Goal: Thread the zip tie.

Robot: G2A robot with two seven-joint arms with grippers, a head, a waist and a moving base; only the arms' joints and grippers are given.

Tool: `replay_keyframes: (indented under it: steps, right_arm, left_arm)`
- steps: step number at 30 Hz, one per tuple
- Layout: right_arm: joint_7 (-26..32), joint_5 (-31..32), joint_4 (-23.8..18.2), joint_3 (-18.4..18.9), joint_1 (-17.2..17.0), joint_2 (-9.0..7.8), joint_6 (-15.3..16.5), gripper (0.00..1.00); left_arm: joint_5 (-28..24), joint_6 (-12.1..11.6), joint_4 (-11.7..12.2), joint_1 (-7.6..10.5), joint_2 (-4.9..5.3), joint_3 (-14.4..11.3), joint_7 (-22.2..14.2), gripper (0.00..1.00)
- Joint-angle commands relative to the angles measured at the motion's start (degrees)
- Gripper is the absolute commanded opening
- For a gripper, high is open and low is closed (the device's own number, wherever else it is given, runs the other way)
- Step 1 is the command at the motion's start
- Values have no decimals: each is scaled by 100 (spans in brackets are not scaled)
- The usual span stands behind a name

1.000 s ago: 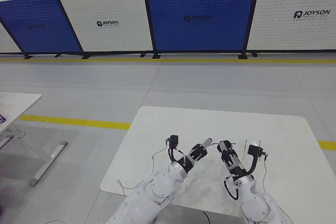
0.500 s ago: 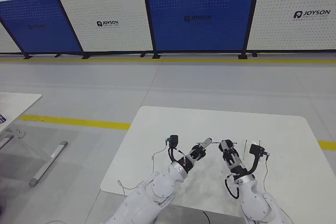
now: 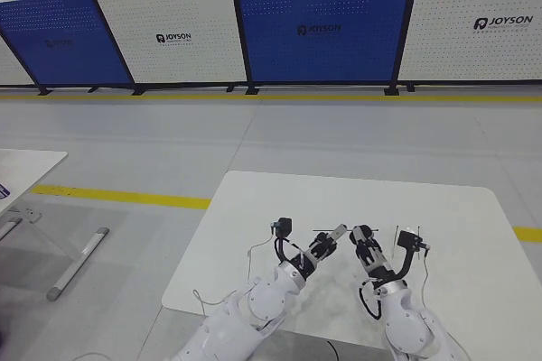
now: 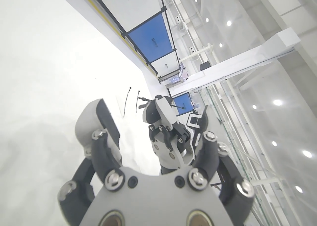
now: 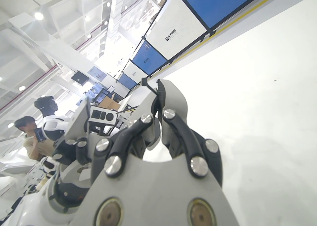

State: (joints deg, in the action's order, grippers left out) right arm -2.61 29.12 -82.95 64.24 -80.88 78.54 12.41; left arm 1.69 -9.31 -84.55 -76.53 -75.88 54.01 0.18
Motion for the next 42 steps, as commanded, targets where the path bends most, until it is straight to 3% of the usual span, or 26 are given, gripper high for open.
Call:
replay_keyframes:
  steps: [1, 6, 11, 16, 20, 42]
  right_arm:
    - [11, 8, 2, -3, -1, 2, 3, 0]
    - [34, 13, 7, -7, 9, 9, -6, 0]
    - [56, 21, 5, -11, 28, 17, -17, 0]
    - [70, 24, 3, -15, 34, 24, -17, 0]
    - [68, 34, 1, -13, 33, 29, -19, 0]
    - [325, 116, 12, -29, 62, 34, 150, 0]
  left_arm:
    - [-29, 0, 20, 19, -6, 6, -7, 15]
    - [-72, 15, 39, 38, -14, 31, -11, 16]
    - [-74, 86, 57, 54, -20, 44, -45, 8]
    - [-82, 150, 73, 78, -30, 41, -71, 14]
    - [-95, 177, 83, 97, -39, 46, -69, 0]
    - [-73, 243, 109, 117, -65, 55, -172, 0]
